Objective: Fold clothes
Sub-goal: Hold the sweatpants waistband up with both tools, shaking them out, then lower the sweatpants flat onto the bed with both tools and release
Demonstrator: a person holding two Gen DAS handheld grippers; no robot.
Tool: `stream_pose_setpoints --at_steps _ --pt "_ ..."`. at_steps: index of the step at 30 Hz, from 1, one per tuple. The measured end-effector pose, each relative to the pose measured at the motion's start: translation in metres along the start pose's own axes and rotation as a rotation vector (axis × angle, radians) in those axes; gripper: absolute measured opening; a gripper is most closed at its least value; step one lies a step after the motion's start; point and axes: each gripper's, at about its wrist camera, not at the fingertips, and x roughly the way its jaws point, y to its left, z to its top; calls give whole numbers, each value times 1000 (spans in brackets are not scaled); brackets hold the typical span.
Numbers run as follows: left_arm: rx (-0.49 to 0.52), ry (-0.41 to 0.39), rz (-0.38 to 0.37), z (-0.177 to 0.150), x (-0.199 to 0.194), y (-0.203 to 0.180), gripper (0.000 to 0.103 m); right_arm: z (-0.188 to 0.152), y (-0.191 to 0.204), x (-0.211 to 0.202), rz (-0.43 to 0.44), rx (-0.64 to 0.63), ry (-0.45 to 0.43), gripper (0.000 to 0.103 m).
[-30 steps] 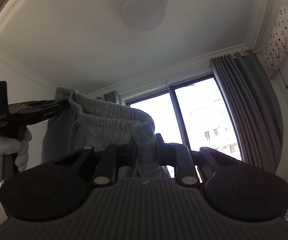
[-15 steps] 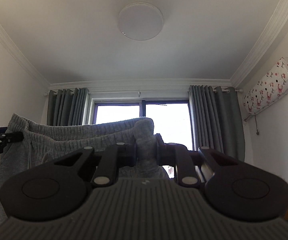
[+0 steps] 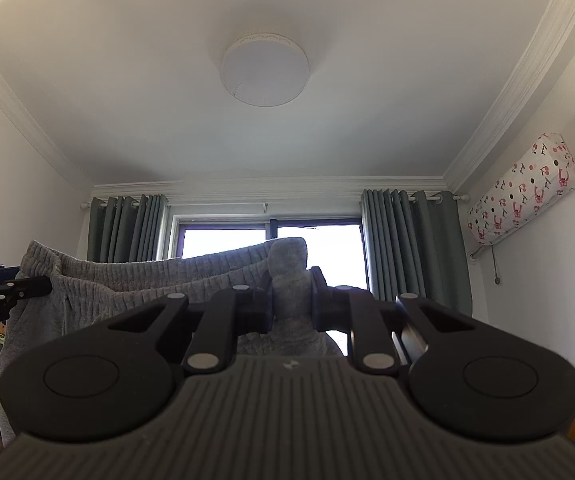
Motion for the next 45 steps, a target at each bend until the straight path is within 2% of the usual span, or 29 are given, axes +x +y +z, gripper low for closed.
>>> stream_pose_setpoints --at_steps 7,9,16,22,23,24,25,26,27,28,29,32,34,36,40,42,45 --pt "50 21 21 -13 14 0 22 -19 -9 17 -1 -18 15 16" --pt "58 51 23 -26 32 1 22 -30 -16 25 0 -9 25 16" --pt "92 185 0 -100 124 -14 22 -114 -66 98 -37 12 143 17" --pt "142 359 -22 -195 239 -37 24 -239 -133 197 -108 38 285 17" --pt "145 399 -23 -217 262 -43 30 -268 -147 218 -132 48 320 17" --pt "144 448 -15 -239 283 -48 44 -297 -161 240 -157 57 355 19" --pt "143 498 -5 -261 303 -52 51 -327 -173 258 -192 67 390 21" --pt "121 563 14 -297 325 -58 62 -357 -185 275 -227 78 425 39" --pt "101 596 13 -316 334 -58 67 -389 -199 285 -269 114 458 76" --pt "58 639 -9 -344 342 -60 68 -417 -211 281 -293 163 464 94" --pt "12 686 -36 -372 345 -62 72 -445 -223 278 -316 213 471 103" --pt "-55 793 -44 -439 332 -64 74 -519 -258 253 -351 322 534 103" --pt "-83 842 -43 -471 306 -60 74 -552 -275 221 -352 323 572 103" --pt "-114 871 -51 -480 278 -54 77 -582 -292 185 -355 337 613 103" --pt "-146 949 -125 -499 169 -42 84 -615 -306 95 -310 372 720 103" --pt "-143 1000 -158 -498 129 -40 87 -631 -293 38 -292 340 813 102" --pt "-174 1130 -206 -503 57 -26 87 -638 -259 -31 -262 309 924 101"
